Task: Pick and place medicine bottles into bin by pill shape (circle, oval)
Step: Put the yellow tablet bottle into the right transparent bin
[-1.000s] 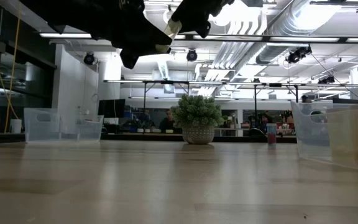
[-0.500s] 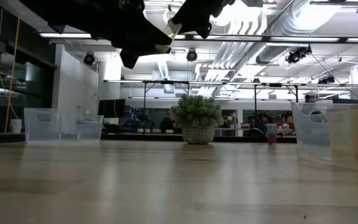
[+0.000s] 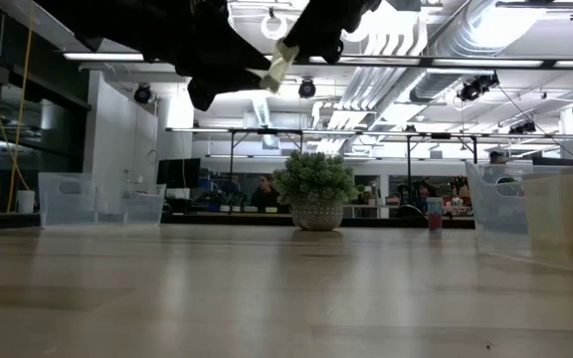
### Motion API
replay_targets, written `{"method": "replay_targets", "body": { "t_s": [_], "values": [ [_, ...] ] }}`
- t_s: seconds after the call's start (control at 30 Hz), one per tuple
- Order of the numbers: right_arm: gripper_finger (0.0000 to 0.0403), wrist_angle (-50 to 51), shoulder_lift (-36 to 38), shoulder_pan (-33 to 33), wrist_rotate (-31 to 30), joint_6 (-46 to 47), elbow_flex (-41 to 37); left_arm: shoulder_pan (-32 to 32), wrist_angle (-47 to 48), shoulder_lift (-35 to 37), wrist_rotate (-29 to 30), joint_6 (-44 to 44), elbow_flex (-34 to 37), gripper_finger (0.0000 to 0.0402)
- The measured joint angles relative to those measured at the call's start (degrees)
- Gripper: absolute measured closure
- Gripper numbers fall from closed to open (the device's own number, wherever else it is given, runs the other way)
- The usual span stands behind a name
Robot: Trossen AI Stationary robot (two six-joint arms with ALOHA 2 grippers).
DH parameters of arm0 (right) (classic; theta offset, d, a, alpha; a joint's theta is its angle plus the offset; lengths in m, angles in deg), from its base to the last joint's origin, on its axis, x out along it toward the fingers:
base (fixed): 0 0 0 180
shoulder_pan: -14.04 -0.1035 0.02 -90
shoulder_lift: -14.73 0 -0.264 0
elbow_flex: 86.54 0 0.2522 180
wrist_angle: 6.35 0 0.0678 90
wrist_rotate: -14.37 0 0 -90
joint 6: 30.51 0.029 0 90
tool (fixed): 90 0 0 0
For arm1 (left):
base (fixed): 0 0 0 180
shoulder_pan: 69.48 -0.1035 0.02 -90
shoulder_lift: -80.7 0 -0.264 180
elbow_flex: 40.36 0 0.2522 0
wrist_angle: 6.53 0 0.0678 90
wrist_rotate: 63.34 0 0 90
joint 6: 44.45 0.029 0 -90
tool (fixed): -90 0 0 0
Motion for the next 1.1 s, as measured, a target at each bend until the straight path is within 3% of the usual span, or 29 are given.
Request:
{"method": "replay_targets", "body": {
  "t_s": [0.27, 0.5, 0.83, 1.0, 1.1],
  "values": [
    [0.0296, 12.4, 0.0, 1.1, 0.4, -4.7, 4.1, -2.3, 13.1, 7.9, 0.0, 0.4, 0.0, 0.0176],
    [0.0296, 30.4, 0.0, -1.7, 1.0, -3.2, 4.4, -3.5, 17.5, 19.2, 1.6, 3.4, 0.0, 0.0167],
    [0.0295, 42.8, 0.0, -13.5, 4.5, 5.7, 4.4, -3.5, 17.7, 24.1, 4.9, 2.9, 0.0, 0.0170],
    [0.0295, 43.6, 0.6, -21.2, 3.2, 13.4, 4.0, -3.5, 17.8, 23.5, 4.5, 2.8, 0.0, 0.0170],
    [0.0295, 40.9, 4.2, -26.2, 2.3, 21.5, -0.2, -3.5, 17.6, 23.4, 4.5, 3.0, 0.0, 0.0170]
  ]
}}
